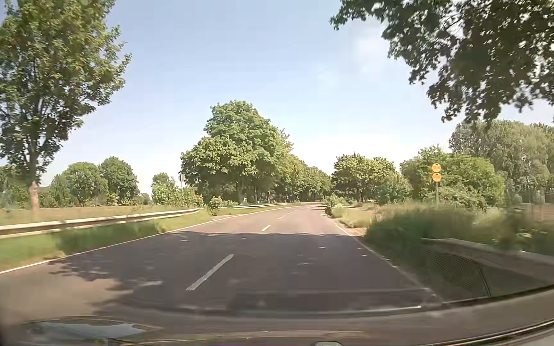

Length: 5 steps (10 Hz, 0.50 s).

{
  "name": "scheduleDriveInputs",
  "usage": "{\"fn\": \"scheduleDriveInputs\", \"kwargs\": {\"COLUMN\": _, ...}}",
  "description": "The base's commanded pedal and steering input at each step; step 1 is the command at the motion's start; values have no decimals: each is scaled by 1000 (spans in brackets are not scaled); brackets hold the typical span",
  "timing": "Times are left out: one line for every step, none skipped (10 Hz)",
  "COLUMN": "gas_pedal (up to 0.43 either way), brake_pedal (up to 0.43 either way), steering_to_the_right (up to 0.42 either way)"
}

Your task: Follow the waypoints while adhering to traffic rules and regulations

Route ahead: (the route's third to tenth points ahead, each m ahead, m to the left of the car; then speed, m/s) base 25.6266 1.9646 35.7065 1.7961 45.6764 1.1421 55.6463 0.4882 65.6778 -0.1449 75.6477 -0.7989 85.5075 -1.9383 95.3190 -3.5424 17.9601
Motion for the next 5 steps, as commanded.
{"fn": "scheduleDriveInputs", "kwargs": {"gas_pedal": 177, "brake_pedal": 0, "steering_to_the_right": 3}}
{"fn": "scheduleDriveInputs", "kwargs": {"gas_pedal": 177, "brake_pedal": 0, "steering_to_the_right": 3}}
{"fn": "scheduleDriveInputs", "kwargs": {"gas_pedal": 169, "brake_pedal": 0, "steering_to_the_right": 3}}
{"fn": "scheduleDriveInputs", "kwargs": {"gas_pedal": 169, "brake_pedal": 0, "steering_to_the_right": 3}}
{"fn": "scheduleDriveInputs", "kwargs": {"gas_pedal": 169, "brake_pedal": 0, "steering_to_the_right": 3}}
